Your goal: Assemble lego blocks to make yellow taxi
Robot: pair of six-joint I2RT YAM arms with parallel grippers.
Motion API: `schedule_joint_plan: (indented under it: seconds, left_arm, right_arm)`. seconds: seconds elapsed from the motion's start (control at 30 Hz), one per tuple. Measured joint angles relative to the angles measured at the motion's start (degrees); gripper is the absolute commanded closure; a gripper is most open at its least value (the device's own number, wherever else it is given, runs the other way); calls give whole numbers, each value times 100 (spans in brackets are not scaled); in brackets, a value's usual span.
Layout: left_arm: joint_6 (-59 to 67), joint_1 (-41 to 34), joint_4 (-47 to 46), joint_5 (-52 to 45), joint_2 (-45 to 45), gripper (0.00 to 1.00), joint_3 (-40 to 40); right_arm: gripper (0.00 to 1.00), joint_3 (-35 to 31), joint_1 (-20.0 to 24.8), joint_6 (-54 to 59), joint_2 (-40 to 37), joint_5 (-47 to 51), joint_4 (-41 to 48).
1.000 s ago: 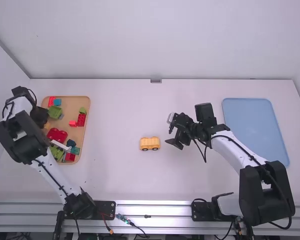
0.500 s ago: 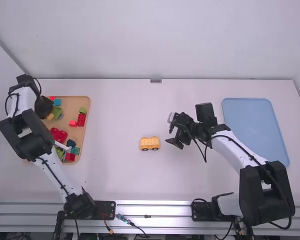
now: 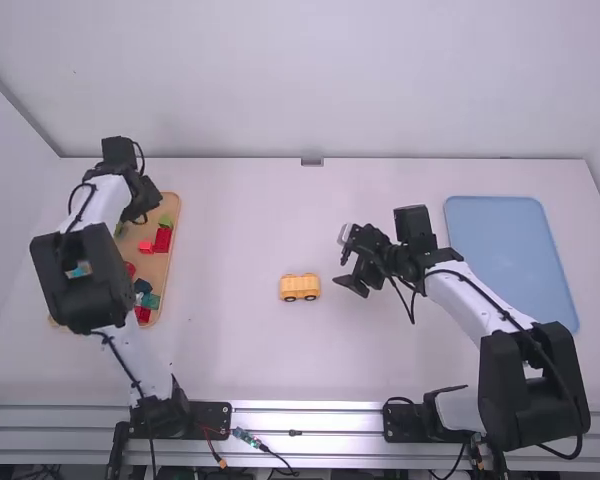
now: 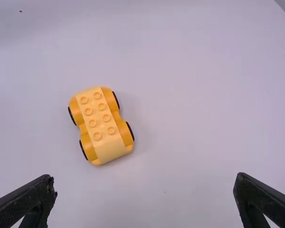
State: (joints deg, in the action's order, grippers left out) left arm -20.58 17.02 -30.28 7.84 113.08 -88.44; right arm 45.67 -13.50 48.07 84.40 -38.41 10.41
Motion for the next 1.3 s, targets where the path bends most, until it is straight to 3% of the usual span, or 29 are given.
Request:
schedule_joint_plan:
  seconds: [0.13,0.27,0.57,0.73,0.97,1.17,1.3]
  left_arm:
    - [1335,-527,472,-1029,-1080,98,925]
    - [2590,-907,323,-1923,-1478,98,1436]
    - [6231,-1506,-811,-3051,-1561,99,2249]
    - [7899,-1541,-953,-3486,-1561,98,2575]
    - [8633,-1641,-664,-3436,-1561,98,2957]
    - [8553,-2312,155,-2747,-1561,99,3320]
    - [8756,-2643,111,-2509,-1561,99,3545]
  right_arm:
    - [1,0,0,-15,0,2,15]
    - [1,0,0,-11,0,4,33]
    - [1,0,28,11,0,-4,52]
    - [1,0,144,-4,0,-44,179]
    - [1,-15,151,-7,0,-98,26]
    - [1,-103,151,-13,0,-151,0]
    - [1,-107,151,22,0,-151,31]
